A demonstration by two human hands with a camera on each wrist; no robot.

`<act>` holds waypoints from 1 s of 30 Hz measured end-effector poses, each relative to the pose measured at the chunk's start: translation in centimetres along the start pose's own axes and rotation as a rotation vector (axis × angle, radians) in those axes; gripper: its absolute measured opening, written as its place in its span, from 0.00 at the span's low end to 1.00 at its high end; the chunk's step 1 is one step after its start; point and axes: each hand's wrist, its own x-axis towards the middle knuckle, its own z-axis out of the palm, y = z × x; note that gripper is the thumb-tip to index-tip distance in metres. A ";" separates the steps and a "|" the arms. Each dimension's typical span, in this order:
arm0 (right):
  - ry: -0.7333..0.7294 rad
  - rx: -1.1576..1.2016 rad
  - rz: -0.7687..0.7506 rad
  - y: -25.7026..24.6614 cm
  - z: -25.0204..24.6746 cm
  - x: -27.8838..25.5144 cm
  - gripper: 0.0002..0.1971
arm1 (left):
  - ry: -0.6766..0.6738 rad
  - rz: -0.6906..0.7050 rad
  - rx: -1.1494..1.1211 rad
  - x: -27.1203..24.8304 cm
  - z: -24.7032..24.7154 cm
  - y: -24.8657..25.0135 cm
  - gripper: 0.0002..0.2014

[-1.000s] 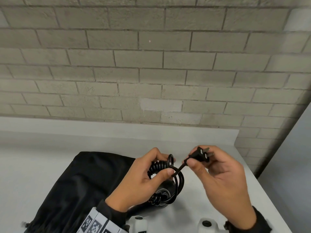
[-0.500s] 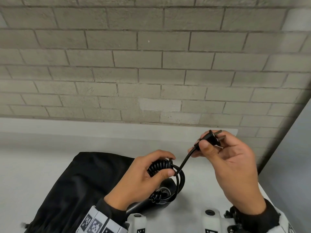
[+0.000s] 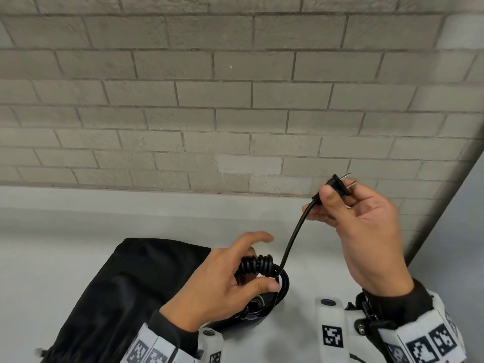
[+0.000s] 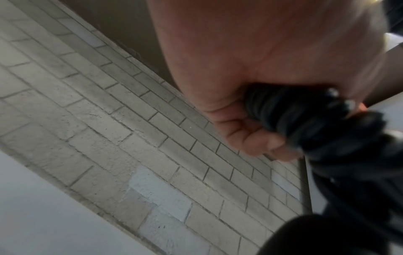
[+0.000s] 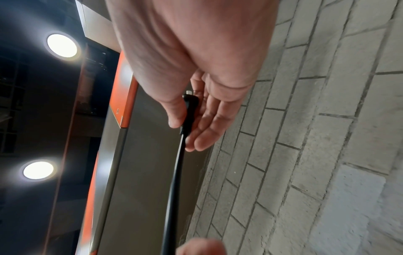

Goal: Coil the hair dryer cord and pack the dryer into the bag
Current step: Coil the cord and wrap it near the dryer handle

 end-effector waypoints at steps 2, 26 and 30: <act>-0.003 -0.014 -0.011 -0.3 0.1 0.0 0.07 | -0.026 0.005 0.011 0.1 0.1 0.1 0.20; 0.062 -0.029 -0.043 -2.3 0.1 1.8 0.09 | -0.056 0.119 0.183 0.2 -0.1 0.7 0.15; 0.049 -0.020 -0.047 -2.2 0.3 1.8 0.09 | -0.041 0.091 0.188 0.0 0.0 0.7 0.15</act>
